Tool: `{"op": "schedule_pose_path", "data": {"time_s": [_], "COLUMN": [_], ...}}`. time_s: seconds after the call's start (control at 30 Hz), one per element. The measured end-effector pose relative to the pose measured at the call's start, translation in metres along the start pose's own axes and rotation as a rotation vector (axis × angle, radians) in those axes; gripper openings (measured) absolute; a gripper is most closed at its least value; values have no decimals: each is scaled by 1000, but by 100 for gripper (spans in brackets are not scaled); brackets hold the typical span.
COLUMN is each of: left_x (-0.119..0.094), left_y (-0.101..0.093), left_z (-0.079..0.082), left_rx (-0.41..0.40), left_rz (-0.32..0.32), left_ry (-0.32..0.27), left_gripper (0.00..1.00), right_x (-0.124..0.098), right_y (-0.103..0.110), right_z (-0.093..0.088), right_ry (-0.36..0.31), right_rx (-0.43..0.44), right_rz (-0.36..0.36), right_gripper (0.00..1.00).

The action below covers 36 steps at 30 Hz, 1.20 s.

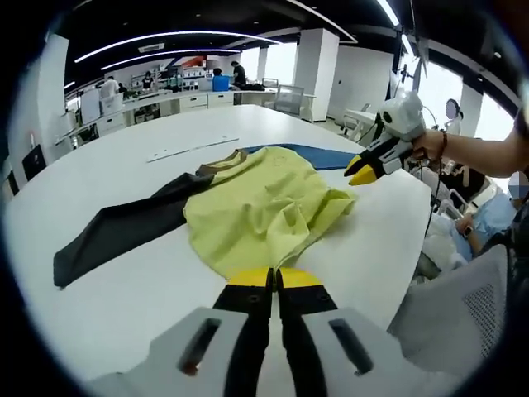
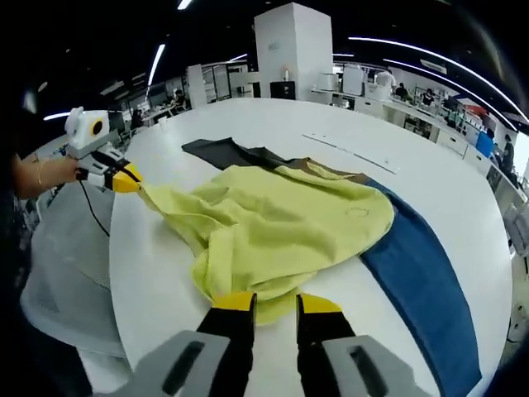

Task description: Fold the garment on the visible template until the final outline fits inside the template.

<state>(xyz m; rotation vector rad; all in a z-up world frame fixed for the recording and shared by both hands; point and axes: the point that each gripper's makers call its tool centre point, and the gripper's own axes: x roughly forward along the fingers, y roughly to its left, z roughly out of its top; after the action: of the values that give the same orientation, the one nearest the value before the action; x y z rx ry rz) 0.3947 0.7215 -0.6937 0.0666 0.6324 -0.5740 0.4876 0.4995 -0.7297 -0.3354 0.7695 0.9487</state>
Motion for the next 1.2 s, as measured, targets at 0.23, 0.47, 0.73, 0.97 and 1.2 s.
{"op": "schedule_pose_path", "data": {"time_s": [0.23, 0.47, 0.73, 0.97, 1.2], "left_x": [-7, -12, -15, -18, -25], "left_y": [2, 4, 7, 6, 6], "left_z": [-3, -8, -12, -12, -20], "left_rx": [-6, -19, -22, -3, 0], "left_rz": [11, 20, 31, 34, 31], "left_ry": [8, 21, 37, 43, 58], "left_gripper": [0, 0, 0, 0, 0], "right_x": [23, 39, 39, 14, -19], "right_y": [-11, -15, -14, -14, -6], "right_z": [-14, -19, -19, -30, -51], "right_ry": [87, 151, 156, 166, 148], "right_rx": [-15, -67, -64, -7, 72], "right_rz": [26, 61, 72, 30, -21], "right_gripper": [15, 13, 0, 0, 0]}}
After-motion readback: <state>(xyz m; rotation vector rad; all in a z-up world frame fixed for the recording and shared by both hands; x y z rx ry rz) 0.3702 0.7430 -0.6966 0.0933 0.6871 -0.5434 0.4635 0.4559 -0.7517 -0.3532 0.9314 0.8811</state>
